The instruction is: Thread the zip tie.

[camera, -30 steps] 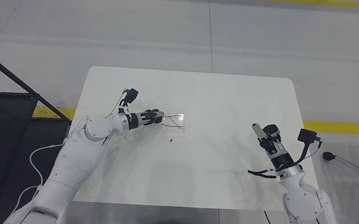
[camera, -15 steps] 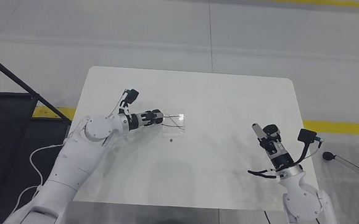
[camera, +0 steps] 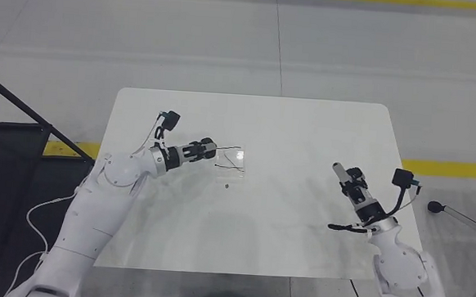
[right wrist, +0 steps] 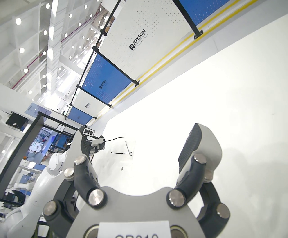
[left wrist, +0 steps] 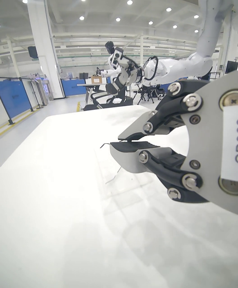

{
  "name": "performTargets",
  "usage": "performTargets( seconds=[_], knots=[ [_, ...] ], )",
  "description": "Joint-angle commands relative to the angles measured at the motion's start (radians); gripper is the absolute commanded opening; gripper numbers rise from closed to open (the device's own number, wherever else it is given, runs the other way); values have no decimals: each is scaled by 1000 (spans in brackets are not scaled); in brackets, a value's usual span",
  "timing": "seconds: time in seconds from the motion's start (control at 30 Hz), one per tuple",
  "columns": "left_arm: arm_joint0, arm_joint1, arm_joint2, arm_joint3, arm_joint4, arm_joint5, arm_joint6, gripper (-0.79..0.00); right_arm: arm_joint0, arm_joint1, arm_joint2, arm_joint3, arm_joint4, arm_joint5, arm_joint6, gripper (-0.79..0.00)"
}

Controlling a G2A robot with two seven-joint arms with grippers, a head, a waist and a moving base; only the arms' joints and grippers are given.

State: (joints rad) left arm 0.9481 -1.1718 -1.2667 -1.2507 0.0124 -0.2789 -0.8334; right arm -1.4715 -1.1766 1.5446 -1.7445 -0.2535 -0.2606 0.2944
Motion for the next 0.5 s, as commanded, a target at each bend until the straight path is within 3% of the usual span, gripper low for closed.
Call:
performTargets(
  seconds=[0.0, 0.33, 0.47],
  knots=[
    [5, 3, -10, -12, -35, -47, -28, -785, 20, -2, -13, 16, 101, -1, 58, 0],
    [-31, -7, 21, 11, -285, -216, -169, -785, 122, -9, -90, 105, 485, -26, 329, 0],
    [-56, -7, 29, 35, -316, -226, -208, -785, 151, -8, -99, 125, 515, -6, 381, 0]
  ],
)
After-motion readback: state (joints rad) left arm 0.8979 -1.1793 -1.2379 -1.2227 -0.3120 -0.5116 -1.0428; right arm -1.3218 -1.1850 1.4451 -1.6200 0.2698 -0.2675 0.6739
